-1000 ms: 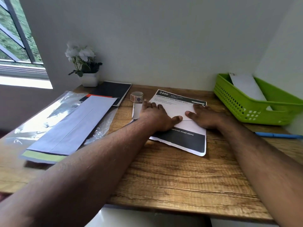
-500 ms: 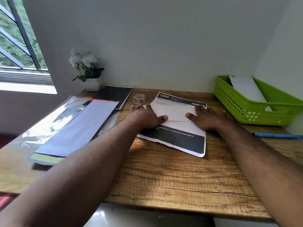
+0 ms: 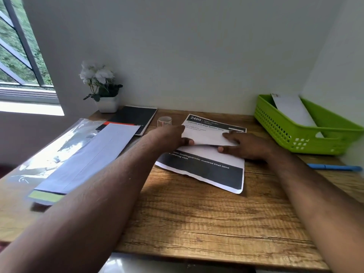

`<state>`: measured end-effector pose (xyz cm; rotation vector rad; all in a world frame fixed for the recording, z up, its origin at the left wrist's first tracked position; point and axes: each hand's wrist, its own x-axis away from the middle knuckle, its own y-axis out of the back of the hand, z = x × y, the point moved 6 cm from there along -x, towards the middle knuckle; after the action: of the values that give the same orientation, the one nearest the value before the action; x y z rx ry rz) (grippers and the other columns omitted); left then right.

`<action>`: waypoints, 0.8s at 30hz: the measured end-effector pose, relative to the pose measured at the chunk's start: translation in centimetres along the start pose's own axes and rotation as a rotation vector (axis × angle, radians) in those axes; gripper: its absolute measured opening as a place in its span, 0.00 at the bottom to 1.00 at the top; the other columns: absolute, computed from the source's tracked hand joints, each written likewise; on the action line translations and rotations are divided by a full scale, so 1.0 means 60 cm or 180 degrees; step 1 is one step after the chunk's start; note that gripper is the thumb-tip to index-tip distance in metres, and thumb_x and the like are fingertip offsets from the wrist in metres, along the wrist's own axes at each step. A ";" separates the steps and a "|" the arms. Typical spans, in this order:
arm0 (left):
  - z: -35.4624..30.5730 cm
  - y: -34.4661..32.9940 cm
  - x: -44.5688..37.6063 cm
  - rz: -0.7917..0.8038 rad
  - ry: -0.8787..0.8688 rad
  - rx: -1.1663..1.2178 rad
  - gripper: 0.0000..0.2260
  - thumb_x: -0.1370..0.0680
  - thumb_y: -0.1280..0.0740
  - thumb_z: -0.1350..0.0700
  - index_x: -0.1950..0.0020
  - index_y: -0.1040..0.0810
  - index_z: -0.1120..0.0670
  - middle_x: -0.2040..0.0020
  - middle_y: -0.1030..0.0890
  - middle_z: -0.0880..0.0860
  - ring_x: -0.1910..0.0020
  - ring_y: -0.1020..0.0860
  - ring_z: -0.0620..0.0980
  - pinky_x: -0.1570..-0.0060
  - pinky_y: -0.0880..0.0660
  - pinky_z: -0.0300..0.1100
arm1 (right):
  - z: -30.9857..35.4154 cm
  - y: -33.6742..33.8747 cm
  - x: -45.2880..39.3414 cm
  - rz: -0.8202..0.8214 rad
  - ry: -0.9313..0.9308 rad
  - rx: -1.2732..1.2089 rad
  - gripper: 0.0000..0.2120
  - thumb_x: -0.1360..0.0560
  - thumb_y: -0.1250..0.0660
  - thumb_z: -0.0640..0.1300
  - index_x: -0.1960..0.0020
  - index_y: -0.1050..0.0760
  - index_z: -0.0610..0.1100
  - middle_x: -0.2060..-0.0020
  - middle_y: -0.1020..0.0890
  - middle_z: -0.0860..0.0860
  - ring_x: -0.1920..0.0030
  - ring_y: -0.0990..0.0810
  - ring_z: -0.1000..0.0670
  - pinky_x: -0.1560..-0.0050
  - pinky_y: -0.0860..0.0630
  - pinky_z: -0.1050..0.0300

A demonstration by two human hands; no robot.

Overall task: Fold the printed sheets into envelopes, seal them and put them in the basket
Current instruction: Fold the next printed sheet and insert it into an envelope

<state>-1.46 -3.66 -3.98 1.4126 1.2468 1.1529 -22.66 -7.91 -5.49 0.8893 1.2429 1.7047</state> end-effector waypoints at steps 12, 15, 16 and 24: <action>0.038 0.058 0.007 -0.1208 -0.0464 0.1689 0.31 0.27 0.26 0.62 0.26 0.32 0.55 0.36 0.23 0.59 0.40 0.23 0.55 0.38 0.28 0.44 | 0.027 0.097 0.037 -0.2700 0.0619 0.0179 0.10 0.24 0.33 0.49 0.46 0.17 0.48 0.51 0.15 0.47 0.48 0.18 0.44 0.36 0.34 0.43; 0.074 0.081 0.014 -0.1767 -0.0253 0.3433 0.16 0.28 0.26 0.64 0.42 0.23 0.57 0.58 0.18 0.58 0.63 0.20 0.51 0.58 0.22 0.43 | 0.017 0.112 0.046 -0.3332 0.0382 0.0610 0.13 0.25 0.35 0.52 0.42 0.21 0.51 0.47 0.19 0.49 0.41 0.24 0.45 0.32 0.46 0.39; 0.086 0.083 0.016 -0.1933 -0.0147 0.3865 0.12 0.28 0.25 0.63 0.47 0.22 0.58 0.62 0.19 0.56 0.67 0.22 0.50 0.63 0.23 0.42 | 0.016 0.115 0.050 -0.3456 0.0304 0.0673 0.15 0.26 0.36 0.52 0.40 0.23 0.52 0.46 0.21 0.50 0.40 0.26 0.45 0.32 0.47 0.41; 0.128 0.015 -0.001 -0.1655 0.1119 0.3640 0.08 0.28 0.24 0.62 0.63 0.22 0.57 0.59 0.18 0.56 0.63 0.21 0.51 0.63 0.21 0.44 | 0.021 0.030 -0.020 -0.1512 0.0613 -0.0392 0.18 0.23 0.36 0.54 0.36 0.24 0.48 0.31 0.28 0.47 0.30 0.31 0.47 0.29 0.37 0.50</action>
<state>6.26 -4.15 -4.31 1.4773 2.5680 0.2594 -21.42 -8.84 -3.55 0.3237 1.3313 1.4817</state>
